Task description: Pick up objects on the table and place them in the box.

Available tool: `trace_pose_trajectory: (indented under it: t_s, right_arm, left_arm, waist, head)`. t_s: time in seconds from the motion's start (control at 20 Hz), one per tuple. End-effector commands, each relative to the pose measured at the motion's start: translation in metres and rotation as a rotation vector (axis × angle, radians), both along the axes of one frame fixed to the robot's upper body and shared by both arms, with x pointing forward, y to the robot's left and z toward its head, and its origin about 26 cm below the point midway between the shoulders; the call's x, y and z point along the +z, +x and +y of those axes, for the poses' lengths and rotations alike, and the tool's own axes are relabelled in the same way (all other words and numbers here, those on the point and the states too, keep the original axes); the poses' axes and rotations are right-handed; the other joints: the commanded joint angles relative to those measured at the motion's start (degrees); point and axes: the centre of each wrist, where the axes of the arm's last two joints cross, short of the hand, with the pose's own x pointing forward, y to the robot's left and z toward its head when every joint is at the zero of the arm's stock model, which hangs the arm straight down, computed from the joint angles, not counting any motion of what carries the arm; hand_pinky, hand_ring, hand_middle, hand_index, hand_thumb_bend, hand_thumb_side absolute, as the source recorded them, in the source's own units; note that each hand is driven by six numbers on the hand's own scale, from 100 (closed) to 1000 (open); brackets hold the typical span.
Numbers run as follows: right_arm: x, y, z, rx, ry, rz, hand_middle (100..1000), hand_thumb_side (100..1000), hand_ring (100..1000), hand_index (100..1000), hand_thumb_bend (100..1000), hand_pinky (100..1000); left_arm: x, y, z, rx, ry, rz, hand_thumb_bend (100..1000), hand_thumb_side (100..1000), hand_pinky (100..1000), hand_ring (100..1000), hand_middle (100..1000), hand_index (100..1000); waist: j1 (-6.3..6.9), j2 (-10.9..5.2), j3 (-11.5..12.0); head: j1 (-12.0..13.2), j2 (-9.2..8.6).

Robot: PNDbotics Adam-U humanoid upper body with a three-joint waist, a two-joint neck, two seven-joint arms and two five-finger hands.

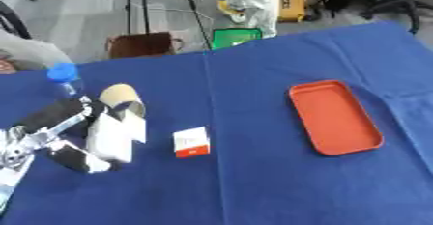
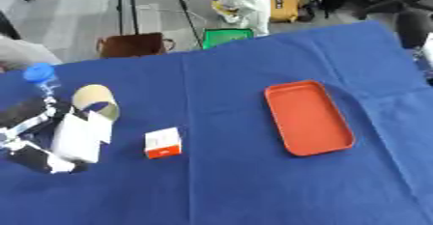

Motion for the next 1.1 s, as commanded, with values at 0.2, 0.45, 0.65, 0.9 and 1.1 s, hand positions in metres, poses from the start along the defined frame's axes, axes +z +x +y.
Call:
trace_pose_trajectory:
  t_s: [0.2,0.45,0.65,0.9,1.1]
  right_arm:
    - [0.010,-0.003,0.005,0.027,-0.020,-0.027,740,464,736,839,384,607]
    - [0.012,-0.002,0.009,0.053,-0.029,-0.026,741,464,735,838,387,607]
    - [0.013,-0.002,0.010,0.061,-0.034,-0.029,740,464,735,838,389,607]
    - [0.017,-0.001,0.018,0.102,-0.043,-0.036,741,464,734,837,392,607]
    - [0.021,0.001,0.025,0.144,-0.055,-0.047,741,465,733,836,394,607]
  left_arm:
    - [0.035,0.015,-0.031,-0.062,-0.112,-0.062,344,347,150,289,460,581]
    - [0.043,0.038,-0.063,-0.095,-0.196,-0.065,405,394,149,292,467,591]
    - [0.047,0.055,-0.088,-0.126,-0.240,-0.067,405,396,144,290,466,591]
    - [0.048,0.074,-0.119,-0.174,-0.249,-0.056,404,408,145,292,468,594]
    - [0.042,0.086,-0.142,-0.200,-0.236,-0.044,421,407,148,295,470,596]
  waist:
    - [-0.16,-1.54,-1.0]
    - [0.07,-1.96,-2.6]
    - [0.12,-2.18,-3.5]
    - [0.12,-2.38,-5.5]
    - [0.05,-2.42,-7.8]
  head:
    - [0.6,0.43]
    - [1.7,0.25]
    - [2.0,0.15]
    - [2.1,0.03]
    - [2.3,0.00]
